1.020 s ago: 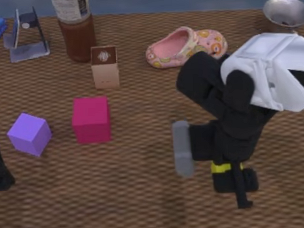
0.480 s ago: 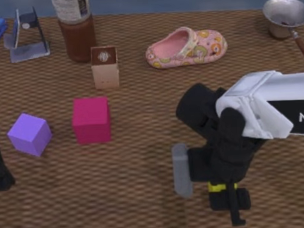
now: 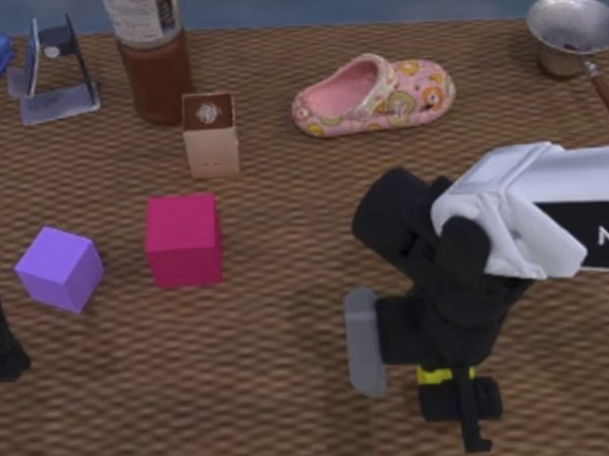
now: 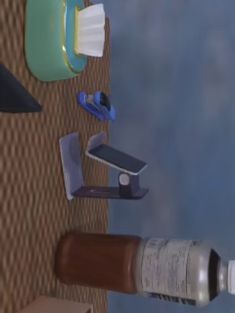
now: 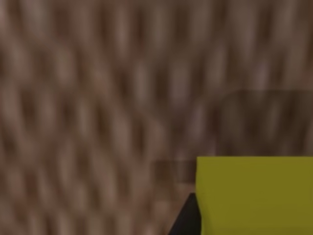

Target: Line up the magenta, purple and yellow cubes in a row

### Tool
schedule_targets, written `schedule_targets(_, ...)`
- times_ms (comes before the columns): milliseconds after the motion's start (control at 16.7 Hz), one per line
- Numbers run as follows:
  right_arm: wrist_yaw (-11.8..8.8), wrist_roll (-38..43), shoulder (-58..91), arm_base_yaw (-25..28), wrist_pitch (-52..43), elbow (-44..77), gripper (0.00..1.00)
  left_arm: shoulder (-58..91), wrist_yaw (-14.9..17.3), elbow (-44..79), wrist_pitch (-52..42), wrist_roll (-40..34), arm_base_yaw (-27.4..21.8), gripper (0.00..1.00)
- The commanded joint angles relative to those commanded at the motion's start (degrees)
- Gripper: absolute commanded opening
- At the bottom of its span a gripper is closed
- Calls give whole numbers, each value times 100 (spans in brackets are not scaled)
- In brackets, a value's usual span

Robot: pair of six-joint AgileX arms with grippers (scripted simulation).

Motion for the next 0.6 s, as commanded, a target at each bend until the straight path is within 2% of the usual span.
schedule_targets(420, 0, 0, 0, 0, 0, 0, 98, 0, 0, 0, 0, 0, 0, 100)
schedule_targets(600, 0, 0, 0, 0, 0, 0, 100, 0, 0, 0, 0, 0, 0, 100)
